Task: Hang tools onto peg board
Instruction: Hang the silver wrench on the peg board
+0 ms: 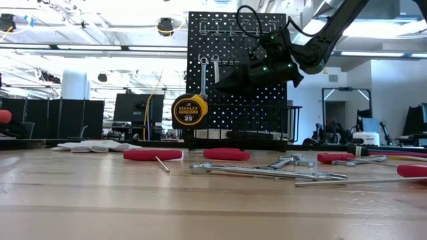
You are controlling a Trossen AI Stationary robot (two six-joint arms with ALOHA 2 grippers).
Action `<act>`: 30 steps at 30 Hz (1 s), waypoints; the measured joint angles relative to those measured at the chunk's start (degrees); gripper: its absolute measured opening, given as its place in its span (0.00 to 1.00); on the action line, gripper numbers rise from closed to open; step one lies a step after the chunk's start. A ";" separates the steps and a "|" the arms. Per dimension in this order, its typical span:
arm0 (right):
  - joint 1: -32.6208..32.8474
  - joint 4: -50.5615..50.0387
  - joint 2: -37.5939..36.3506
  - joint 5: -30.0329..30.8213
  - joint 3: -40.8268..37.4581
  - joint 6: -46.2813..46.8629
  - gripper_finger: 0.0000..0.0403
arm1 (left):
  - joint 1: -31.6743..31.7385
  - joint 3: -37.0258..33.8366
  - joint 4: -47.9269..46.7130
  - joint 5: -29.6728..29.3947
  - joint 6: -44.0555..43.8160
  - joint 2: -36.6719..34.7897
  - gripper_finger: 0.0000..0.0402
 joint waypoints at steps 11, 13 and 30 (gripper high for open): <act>-0.22 0.74 0.02 -0.02 0.35 0.31 0.04 | 0.00 0.00 -0.01 0.00 -0.22 0.00 0.16; -0.21 0.95 0.02 -0.14 0.35 0.55 0.04 | 0.00 0.00 0.00 0.00 -0.22 0.00 0.16; -1.41 0.17 0.02 -1.04 0.44 5.33 0.07 | 0.00 0.00 0.00 0.00 -0.22 0.00 0.16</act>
